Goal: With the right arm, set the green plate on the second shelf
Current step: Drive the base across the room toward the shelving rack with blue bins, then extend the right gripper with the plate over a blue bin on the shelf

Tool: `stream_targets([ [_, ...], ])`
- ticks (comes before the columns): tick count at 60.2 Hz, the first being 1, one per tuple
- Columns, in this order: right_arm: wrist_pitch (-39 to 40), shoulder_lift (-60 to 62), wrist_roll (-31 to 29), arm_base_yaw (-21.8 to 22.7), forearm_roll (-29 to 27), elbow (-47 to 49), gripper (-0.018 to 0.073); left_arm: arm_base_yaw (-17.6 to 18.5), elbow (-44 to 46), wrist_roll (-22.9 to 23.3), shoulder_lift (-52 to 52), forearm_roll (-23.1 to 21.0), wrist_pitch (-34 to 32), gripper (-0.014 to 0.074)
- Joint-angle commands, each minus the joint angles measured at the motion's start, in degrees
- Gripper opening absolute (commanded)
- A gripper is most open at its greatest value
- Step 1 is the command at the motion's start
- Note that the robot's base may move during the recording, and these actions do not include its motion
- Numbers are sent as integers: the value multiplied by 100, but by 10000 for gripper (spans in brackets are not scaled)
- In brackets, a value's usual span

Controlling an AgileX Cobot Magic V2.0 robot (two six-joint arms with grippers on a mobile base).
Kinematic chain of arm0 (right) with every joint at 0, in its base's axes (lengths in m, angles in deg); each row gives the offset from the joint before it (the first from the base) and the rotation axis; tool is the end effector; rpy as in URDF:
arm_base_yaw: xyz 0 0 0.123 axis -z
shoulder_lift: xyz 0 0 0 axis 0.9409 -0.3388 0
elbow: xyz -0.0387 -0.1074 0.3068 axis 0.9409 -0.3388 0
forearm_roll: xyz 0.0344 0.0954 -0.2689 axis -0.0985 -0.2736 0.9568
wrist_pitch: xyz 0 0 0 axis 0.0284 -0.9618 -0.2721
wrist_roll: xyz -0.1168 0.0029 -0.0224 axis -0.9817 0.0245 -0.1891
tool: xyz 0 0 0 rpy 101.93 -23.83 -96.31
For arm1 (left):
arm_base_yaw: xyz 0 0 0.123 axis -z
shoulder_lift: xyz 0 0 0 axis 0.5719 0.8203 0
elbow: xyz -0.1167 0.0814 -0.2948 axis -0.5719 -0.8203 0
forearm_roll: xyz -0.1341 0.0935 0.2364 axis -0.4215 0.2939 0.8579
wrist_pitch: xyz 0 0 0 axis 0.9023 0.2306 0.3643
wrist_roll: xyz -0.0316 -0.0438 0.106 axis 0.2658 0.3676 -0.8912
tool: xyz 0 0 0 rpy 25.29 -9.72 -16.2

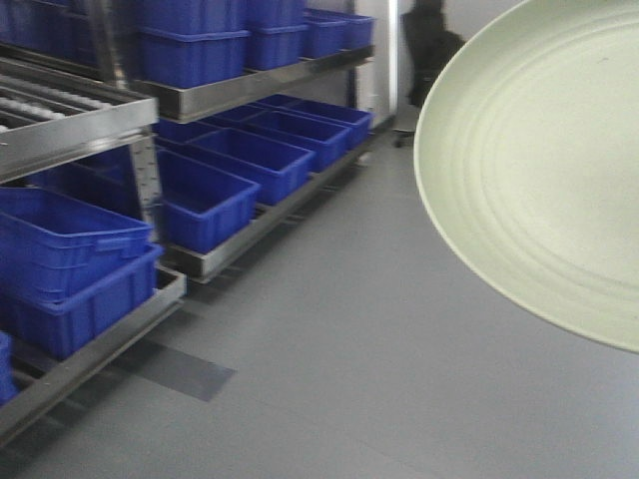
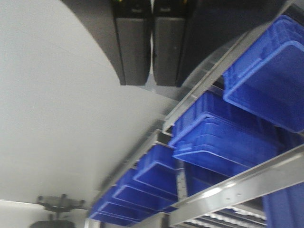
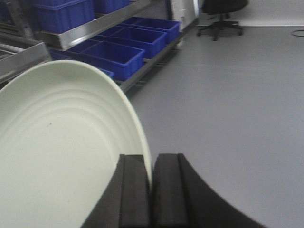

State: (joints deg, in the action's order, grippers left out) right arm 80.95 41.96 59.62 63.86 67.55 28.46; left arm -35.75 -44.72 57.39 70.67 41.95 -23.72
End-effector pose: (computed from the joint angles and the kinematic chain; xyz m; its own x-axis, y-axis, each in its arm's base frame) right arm 0.1148 0.0130 0.2667 -0.1332 0.1910 -0.9725 -0.0870 0.9752 0.2035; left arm 0.0753 -0.0007 0.1842 -0.1822 -0.0382 -0.9825 -0.0064 0.9993 -0.0376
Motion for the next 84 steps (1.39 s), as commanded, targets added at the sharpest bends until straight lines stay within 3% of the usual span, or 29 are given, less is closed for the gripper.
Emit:
stream_targets([
  [1, 666, -34, 3, 22, 6, 196, 55, 16, -229, 0, -122, -14, -456, 124],
  [84, 666, -34, 3, 22, 6, 196, 55, 16, -229, 0, -122, -14, -456, 124],
])
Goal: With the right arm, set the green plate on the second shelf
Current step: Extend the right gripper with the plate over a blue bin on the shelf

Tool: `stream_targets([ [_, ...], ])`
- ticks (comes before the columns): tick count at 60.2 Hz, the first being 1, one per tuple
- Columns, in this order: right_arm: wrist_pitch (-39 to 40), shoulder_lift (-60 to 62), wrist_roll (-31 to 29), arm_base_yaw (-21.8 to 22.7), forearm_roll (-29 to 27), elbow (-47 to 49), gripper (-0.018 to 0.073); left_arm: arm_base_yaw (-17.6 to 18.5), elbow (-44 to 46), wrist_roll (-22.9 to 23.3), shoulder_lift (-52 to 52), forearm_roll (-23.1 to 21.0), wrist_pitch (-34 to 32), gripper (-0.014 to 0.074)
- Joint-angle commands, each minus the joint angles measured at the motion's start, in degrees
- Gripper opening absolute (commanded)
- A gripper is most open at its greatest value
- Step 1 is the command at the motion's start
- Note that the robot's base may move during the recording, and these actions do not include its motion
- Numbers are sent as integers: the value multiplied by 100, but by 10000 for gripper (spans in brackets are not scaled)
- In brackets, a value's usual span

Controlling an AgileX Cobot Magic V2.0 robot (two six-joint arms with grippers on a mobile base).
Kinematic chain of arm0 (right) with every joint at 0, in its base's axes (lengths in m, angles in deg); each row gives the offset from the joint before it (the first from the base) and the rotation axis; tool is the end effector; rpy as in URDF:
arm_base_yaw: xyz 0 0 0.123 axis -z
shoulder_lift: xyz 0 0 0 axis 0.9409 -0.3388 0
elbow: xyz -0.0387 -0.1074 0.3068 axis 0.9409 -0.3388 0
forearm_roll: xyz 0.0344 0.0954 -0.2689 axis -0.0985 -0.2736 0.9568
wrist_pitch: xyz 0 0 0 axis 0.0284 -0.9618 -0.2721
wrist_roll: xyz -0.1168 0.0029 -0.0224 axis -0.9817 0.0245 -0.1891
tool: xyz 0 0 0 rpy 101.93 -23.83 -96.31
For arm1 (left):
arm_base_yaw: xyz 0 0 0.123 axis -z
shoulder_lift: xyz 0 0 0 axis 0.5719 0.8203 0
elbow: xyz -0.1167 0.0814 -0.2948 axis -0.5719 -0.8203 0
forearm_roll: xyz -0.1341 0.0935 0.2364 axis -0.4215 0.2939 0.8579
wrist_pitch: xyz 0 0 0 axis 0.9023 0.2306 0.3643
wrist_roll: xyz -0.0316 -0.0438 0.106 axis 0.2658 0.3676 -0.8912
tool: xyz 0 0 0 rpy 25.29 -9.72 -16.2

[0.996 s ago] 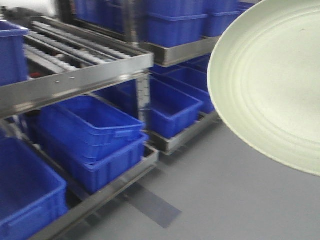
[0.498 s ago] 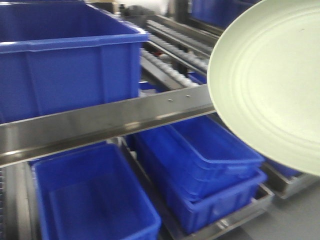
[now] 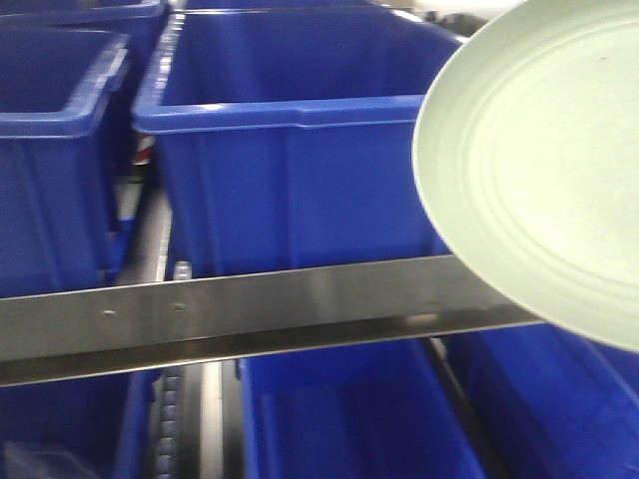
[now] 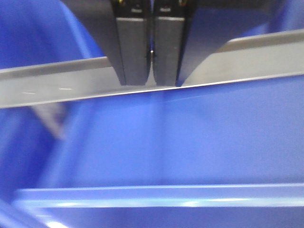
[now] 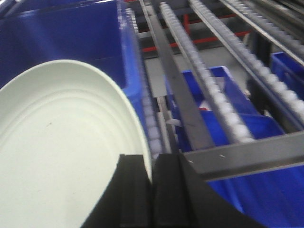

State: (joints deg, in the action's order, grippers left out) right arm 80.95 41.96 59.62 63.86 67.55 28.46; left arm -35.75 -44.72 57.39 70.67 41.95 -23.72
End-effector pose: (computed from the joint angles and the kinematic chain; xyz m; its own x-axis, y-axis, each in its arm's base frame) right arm 0.1148 0.0130 0.2667 -0.1332 0.1910 -0.9725 -0.0870 0.9752 0.2035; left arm 0.0753 -0.0007 0.1842 -0.1822 -0.0382 -0.9825 -0.0064 0.9993 -0.0376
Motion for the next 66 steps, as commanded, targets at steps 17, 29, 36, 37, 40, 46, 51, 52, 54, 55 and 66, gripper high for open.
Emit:
stream_targets([
  [17, 666, -34, 3, 22, 6, 196, 55, 16, -229, 0, -122, -14, -456, 124],
  [29, 666, -34, 3, 22, 6, 196, 55, 16, -229, 0, -122, -14, -456, 124],
  [36, 666, -34, 3, 22, 6, 196, 55, 16, -229, 0, -122, -14, -456, 124],
  [37, 666, -34, 3, 22, 6, 196, 55, 16, -229, 0, -122, -14, -456, 124],
  [40, 666, -34, 3, 22, 6, 196, 55, 16, -229, 0, -122, -14, -456, 124],
  [46, 666, -34, 3, 22, 6, 196, 55, 16, -229, 0, -122, -14, -456, 124],
  [51, 666, -34, 3, 22, 6, 196, 55, 16, -229, 0, -122, -14, -456, 124],
  [52, 666, -34, 3, 22, 6, 196, 55, 16, -229, 0, -122, -14, -456, 124],
  [54, 666, -34, 3, 22, 6, 196, 55, 16, -229, 0, -122, -14, -456, 124],
  [55, 666, -34, 3, 22, 6, 196, 55, 16, -229, 0, -122, -14, -456, 124],
  [66, 666, -34, 3, 22, 6, 196, 55, 16, -229, 0, -122, -14, -456, 124],
])
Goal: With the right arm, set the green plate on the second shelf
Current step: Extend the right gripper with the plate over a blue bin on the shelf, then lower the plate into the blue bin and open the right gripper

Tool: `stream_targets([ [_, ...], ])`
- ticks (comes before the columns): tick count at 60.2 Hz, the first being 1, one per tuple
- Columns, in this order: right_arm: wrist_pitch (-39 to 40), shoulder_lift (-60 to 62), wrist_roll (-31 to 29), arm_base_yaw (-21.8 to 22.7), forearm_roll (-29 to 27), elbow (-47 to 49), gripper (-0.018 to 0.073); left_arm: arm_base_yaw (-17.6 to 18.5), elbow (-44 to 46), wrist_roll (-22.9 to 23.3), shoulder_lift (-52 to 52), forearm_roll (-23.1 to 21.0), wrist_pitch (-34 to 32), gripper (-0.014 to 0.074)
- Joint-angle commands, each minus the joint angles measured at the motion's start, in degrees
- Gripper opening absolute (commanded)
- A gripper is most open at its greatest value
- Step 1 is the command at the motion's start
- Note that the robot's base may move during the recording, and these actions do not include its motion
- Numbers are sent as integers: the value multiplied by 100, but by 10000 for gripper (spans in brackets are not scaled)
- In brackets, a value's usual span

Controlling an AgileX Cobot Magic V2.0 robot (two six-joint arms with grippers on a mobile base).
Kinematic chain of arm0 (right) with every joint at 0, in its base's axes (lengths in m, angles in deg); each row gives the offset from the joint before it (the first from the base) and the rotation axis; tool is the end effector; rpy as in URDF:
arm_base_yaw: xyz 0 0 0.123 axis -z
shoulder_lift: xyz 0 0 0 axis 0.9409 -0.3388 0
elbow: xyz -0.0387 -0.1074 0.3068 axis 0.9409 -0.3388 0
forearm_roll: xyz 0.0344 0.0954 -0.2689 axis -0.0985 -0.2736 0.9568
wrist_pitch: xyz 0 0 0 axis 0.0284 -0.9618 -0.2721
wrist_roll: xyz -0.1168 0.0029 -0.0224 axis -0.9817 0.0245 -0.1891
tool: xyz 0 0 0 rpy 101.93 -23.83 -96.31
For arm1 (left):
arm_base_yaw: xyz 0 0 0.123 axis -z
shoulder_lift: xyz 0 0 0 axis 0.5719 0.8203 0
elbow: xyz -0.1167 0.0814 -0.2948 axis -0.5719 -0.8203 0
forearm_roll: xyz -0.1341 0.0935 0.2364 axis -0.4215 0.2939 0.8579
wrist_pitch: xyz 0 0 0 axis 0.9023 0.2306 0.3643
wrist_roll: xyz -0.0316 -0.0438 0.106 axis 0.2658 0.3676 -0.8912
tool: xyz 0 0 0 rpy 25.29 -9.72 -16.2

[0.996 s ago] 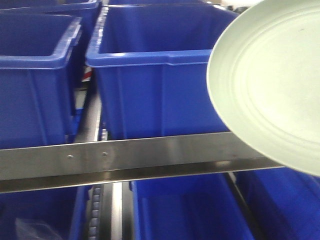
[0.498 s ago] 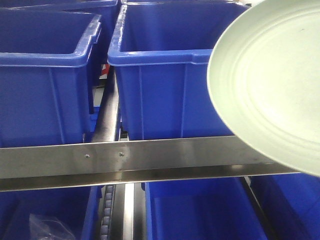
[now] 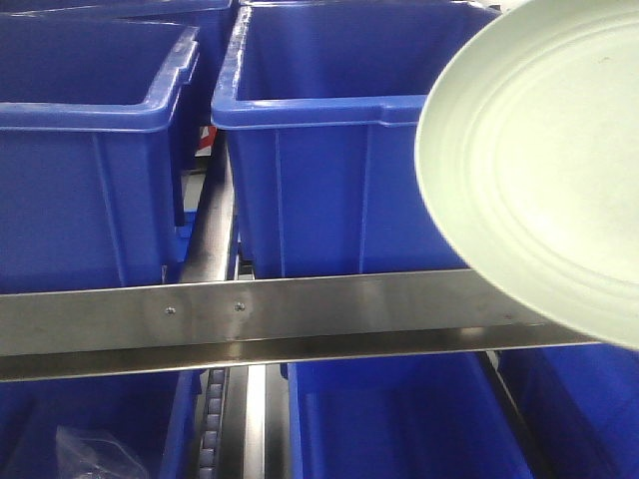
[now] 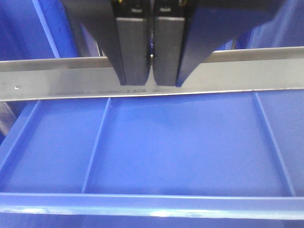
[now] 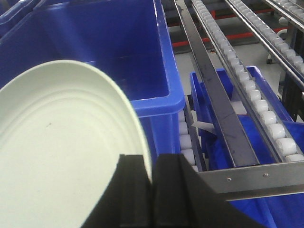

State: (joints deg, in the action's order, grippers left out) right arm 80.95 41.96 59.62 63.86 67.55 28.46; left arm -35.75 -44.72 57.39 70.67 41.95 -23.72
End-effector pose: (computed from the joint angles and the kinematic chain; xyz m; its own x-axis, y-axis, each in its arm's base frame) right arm 0.1148 0.0130 0.2667 -0.1332 0.1910 -0.9725 -0.0870 0.9752 0.2035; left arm 0.0753 -0.0007 0.1842 -0.1822 -0.0382 -0.9825 -0.0064 0.9993 -0.0376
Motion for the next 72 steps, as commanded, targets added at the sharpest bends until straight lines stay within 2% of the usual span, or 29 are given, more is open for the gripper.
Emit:
stream_targets([
  [1, 666, -34, 3, 22, 6, 196, 55, 16, -229, 0, -122, -14, -456, 124],
  [40, 576, -248, 9, -49, 6, 409, 55, 16, -229, 0, -122, -14, -456, 124],
  [50, 538, -1320, 9, -254, 6, 1316, 55, 16, -229, 0, -122, -14, -456, 124],
  [60, 748, -2870, 9, -475, 6, 2768, 55, 16, -229, 0, -122, -14, -456, 124],
  [72, 880, -4788, 9, -513, 6, 4610, 55, 16, -229, 0, -122, -14, -456, 124],
])
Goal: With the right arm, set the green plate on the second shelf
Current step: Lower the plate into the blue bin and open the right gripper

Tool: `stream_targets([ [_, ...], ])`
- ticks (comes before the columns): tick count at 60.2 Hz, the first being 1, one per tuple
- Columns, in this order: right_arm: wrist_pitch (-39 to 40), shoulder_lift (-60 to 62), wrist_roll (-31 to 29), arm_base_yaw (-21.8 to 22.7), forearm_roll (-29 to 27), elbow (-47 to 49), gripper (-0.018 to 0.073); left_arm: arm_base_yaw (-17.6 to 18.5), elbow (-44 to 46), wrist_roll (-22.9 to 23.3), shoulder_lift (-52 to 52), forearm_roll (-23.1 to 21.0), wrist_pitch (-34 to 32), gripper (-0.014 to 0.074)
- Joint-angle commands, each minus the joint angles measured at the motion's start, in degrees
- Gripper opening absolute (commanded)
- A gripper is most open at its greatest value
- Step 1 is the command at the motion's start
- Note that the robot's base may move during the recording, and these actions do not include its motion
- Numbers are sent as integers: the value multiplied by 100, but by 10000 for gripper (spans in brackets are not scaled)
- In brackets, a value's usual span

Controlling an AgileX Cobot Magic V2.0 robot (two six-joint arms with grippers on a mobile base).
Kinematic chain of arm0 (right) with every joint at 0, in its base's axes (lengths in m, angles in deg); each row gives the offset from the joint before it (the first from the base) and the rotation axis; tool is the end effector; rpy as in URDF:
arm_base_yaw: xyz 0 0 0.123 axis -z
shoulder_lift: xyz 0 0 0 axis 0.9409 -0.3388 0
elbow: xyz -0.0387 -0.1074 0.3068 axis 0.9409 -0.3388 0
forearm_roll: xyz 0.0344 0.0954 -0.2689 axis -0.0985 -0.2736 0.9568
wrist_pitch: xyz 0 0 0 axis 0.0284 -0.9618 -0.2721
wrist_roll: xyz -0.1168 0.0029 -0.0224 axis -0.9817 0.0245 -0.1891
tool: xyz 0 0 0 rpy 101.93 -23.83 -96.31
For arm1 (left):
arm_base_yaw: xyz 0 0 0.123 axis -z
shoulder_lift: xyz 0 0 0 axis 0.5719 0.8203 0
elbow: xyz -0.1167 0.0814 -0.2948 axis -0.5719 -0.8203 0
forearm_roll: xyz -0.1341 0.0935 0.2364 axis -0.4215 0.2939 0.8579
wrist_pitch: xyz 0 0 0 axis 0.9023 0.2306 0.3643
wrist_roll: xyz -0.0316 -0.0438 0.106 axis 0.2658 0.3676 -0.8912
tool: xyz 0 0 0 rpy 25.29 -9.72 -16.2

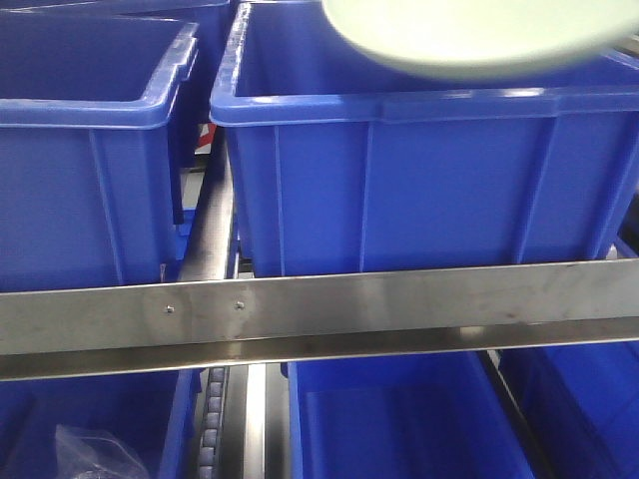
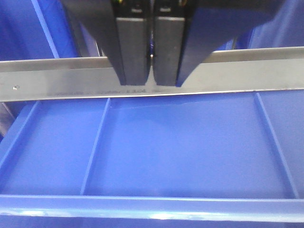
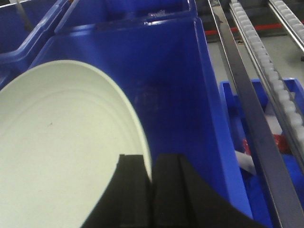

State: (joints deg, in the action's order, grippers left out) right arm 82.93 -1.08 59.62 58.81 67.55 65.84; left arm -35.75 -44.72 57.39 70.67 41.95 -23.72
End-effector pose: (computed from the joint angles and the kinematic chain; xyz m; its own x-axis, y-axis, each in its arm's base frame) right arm 0.2894 0.0584 0.3878 -0.2103 0.1664 -0.9634 -0.1588 0.9665 0.2016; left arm 0.0753 -0.0007 0.1842 -0.1822 -0.0382 -0.9825 -0.0064 0.9993 -0.0376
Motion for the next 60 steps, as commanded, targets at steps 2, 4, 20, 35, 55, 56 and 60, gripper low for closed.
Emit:
stream_targets([
  [2, 668, -790, 9, -7, 6, 1189, 55, 16, -229, 0, -122, -14, -456, 124],
  [4, 638, -1025, 9, -7, 6, 1436, 55, 16, -229, 0, -122, -14, -456, 124],
  [20, -90, -2666, 4, -7, 6, 3155, 179, 16, -229, 0, -122, -14, -456, 124],
  [35, -293, -2774, 4, -18, 6, 3227, 382, 16, -229, 0, -122, -14, -456, 124],
  [55, -583, -1599, 4, -18, 6, 2197, 271, 16, -229, 0, -122, -14, -456, 124],
  [56, -537, -1499, 4, -18, 6, 2021, 249, 16, -229, 0, -122, -14, -456, 124],
  [60, -250, -954, 4, -18, 19, 1347, 123, 16, -229, 0, -122, -14, -456, 124],
])
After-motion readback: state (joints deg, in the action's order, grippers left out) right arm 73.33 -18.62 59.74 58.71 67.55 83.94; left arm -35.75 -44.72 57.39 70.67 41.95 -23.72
